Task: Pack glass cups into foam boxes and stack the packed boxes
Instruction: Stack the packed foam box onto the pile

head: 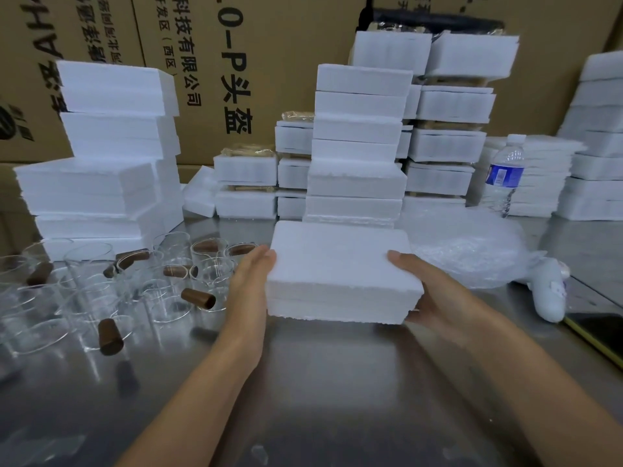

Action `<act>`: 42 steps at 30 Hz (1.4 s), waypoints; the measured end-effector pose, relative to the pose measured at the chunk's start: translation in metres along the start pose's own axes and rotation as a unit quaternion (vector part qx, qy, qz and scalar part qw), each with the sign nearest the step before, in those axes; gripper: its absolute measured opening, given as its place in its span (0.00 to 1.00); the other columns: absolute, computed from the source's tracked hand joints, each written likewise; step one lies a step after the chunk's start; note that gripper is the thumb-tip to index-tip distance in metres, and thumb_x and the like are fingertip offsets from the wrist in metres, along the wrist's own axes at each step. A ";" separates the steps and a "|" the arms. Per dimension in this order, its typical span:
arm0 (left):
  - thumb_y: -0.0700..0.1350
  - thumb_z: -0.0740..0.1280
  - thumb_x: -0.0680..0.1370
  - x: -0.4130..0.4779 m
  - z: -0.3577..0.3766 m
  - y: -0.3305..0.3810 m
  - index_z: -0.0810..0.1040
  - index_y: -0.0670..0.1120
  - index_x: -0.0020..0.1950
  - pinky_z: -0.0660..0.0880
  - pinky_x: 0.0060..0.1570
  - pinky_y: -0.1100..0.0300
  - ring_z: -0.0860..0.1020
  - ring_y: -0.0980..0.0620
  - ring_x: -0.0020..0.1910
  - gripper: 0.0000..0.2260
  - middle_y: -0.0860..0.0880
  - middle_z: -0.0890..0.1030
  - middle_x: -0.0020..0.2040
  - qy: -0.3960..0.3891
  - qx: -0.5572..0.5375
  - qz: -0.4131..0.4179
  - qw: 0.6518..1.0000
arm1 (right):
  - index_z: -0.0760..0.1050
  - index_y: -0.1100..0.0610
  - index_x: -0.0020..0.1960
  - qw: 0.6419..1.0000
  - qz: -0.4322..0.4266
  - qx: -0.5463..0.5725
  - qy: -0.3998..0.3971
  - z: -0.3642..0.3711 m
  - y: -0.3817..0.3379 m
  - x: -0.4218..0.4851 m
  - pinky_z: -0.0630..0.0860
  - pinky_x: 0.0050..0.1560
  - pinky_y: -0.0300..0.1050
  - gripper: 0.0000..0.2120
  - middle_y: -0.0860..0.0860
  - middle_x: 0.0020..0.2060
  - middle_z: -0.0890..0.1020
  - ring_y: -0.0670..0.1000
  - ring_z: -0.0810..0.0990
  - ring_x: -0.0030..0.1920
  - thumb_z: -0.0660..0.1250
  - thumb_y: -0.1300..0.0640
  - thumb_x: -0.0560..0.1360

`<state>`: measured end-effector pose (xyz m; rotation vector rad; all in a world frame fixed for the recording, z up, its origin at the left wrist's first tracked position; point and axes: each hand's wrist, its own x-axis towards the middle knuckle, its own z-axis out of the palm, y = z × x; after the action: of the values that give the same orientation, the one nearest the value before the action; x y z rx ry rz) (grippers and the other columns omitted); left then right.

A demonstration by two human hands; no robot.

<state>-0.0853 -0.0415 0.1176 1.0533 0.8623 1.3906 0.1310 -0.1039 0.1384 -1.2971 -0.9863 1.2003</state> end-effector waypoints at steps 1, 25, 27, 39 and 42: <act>0.53 0.62 0.78 0.000 0.001 -0.001 0.76 0.51 0.62 0.68 0.67 0.44 0.76 0.49 0.62 0.14 0.50 0.79 0.61 -0.011 -0.007 0.013 1.000 | 0.79 0.51 0.53 1.000 -0.005 0.020 0.011 -0.003 -0.003 0.000 0.80 0.42 0.46 0.30 0.51 0.47 0.85 0.49 0.83 0.41 0.74 0.41 0.53; 0.27 0.63 0.75 0.022 0.014 -0.046 0.77 0.43 0.42 0.69 0.28 0.63 0.73 0.54 0.24 0.11 0.47 0.76 0.25 -0.074 0.149 0.087 0.982 | 0.75 0.55 0.48 0.988 -0.007 0.022 0.151 -0.038 -0.178 0.141 0.79 0.39 0.48 0.17 0.54 0.41 0.75 0.55 0.78 0.39 0.73 0.46 0.66; 0.28 0.63 0.75 0.022 0.015 -0.047 0.77 0.43 0.42 0.69 0.28 0.65 0.73 0.54 0.24 0.11 0.47 0.76 0.25 -0.075 0.145 0.083 0.983 | 0.75 0.56 0.50 0.987 0.001 0.032 0.154 -0.040 -0.179 0.148 0.80 0.44 0.50 0.19 0.55 0.44 0.76 0.56 0.79 0.42 0.74 0.46 0.66; 0.33 0.66 0.75 0.023 0.016 -0.047 0.77 0.42 0.42 0.69 0.27 0.66 0.72 0.52 0.25 0.06 0.48 0.74 0.25 -0.079 0.116 0.075 0.987 | 0.73 0.59 0.47 0.976 0.058 -0.087 0.192 -0.034 -0.192 0.159 0.76 0.50 0.49 0.23 0.54 0.45 0.77 0.55 0.77 0.46 0.70 0.40 0.66; 0.29 0.64 0.75 0.023 0.014 -0.049 0.77 0.43 0.42 0.69 0.28 0.65 0.73 0.53 0.25 0.10 0.48 0.75 0.25 -0.087 0.133 0.071 0.985 | 0.73 0.58 0.46 0.962 0.071 -0.160 0.211 -0.035 -0.191 0.157 0.71 0.54 0.51 0.23 0.54 0.45 0.78 0.54 0.77 0.45 0.67 0.38 0.69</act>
<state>-0.0547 -0.0154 0.0794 1.4419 0.8729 1.3005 0.2053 0.0632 0.3084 -1.8167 -0.8010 0.8327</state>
